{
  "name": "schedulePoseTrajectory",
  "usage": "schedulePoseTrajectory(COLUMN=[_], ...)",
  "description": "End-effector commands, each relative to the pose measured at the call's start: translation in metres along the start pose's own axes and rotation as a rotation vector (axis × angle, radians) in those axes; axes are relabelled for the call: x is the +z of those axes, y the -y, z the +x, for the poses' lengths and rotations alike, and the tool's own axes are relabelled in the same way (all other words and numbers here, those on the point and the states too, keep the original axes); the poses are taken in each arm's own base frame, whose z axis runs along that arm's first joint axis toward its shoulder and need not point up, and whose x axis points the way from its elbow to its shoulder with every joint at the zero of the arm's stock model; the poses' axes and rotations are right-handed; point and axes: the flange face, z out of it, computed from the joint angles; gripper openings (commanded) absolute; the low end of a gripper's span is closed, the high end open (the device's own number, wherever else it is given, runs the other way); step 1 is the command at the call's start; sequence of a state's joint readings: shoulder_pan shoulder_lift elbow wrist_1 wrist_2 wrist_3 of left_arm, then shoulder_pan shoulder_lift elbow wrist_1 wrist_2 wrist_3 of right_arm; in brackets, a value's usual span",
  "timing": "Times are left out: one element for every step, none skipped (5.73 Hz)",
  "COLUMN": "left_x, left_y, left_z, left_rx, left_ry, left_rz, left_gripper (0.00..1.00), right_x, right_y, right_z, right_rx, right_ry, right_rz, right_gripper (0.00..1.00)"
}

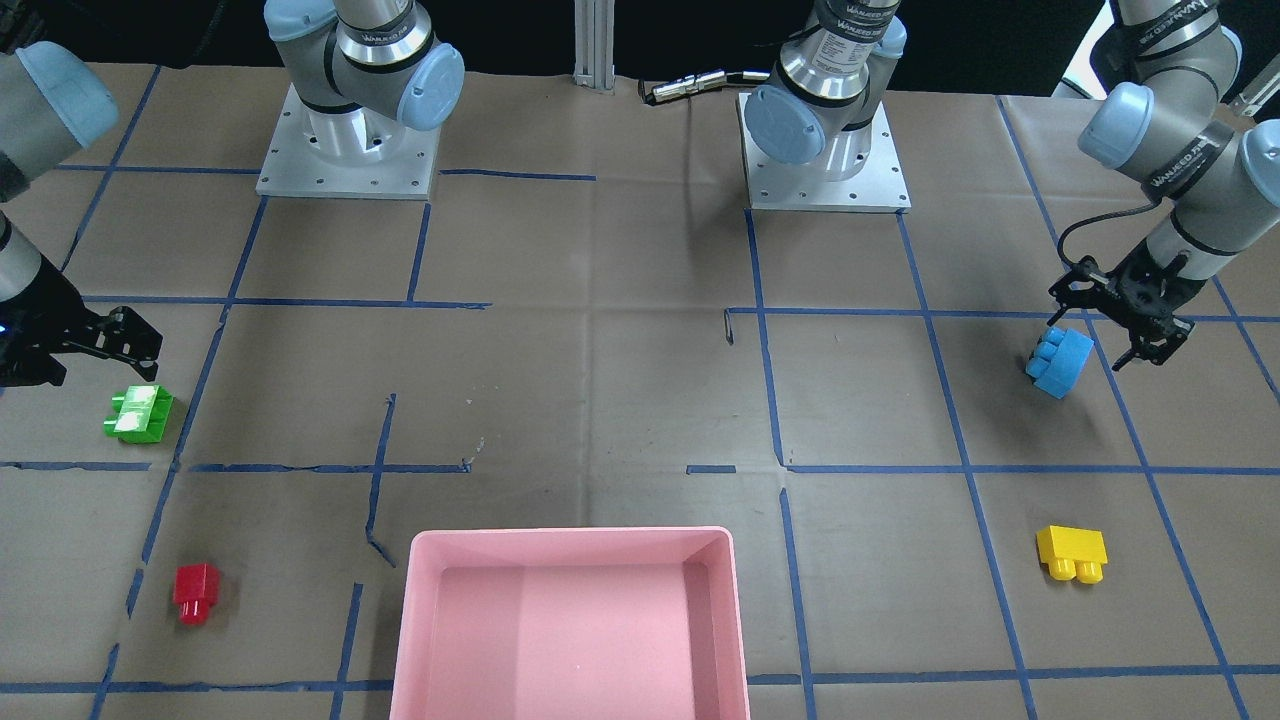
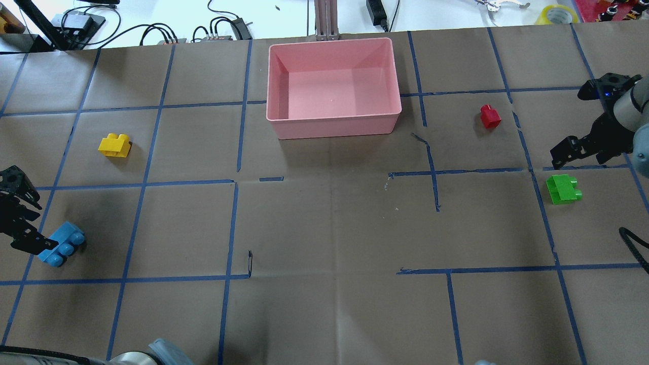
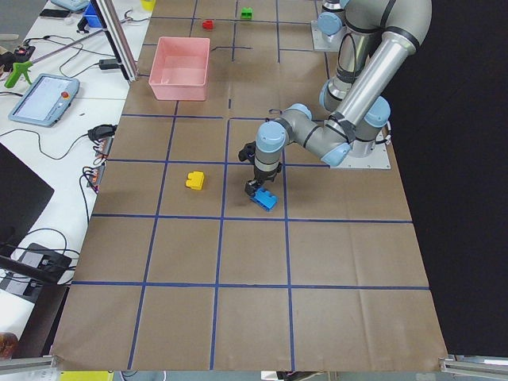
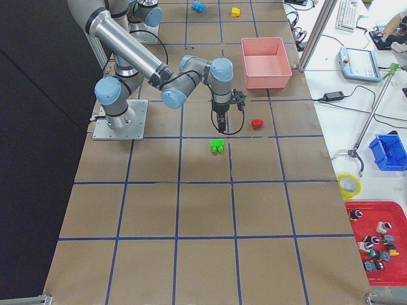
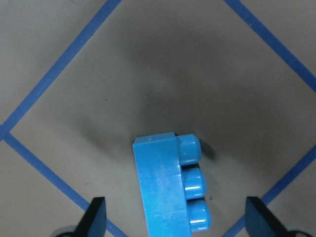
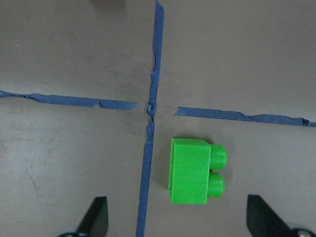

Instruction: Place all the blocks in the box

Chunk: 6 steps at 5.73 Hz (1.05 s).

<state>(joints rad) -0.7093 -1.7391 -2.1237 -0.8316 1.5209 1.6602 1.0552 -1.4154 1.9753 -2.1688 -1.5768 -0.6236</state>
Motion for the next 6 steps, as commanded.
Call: schedulePoseTrajectory(left_x=[0.026,0.037,0.043,0.043,0.042,0.043], left_y=[-0.001,-0.001,-0.001,-0.003,-0.011,-0.021], left_z=[-0.008,0.003,0.009,0.009,0.007,0.005], left_rx=[-0.045,-0.046,-0.043,-0.041,-0.056,-0.038], left_ry=[0.004,-0.023,-0.027,-0.026,-0.027,-0.025], left_rz=[0.023,0.027,0.026,0.026,0.026,0.026], left_gripper=[0.99,0.99,0.99,0.99,0.99,0.99], right_x=[0.039,0.053,0.067,0.077,0.082,0.086], right_y=[0.011,0.007,-0.003,-0.011,-0.012,-0.013], right_z=[0.033,0.043,0.037,0.029,0.028,0.029], right_rx=[-0.016,-0.001,0.001,0.001,0.001,0.000], right_ry=[-0.053,-0.038,-0.021,-0.006,-0.001,-0.001], right_rz=[0.055,0.046,0.022,0.003,-0.005,-0.017], right_gripper=[1.00,1.00,1.00,1.00,1.00,1.00])
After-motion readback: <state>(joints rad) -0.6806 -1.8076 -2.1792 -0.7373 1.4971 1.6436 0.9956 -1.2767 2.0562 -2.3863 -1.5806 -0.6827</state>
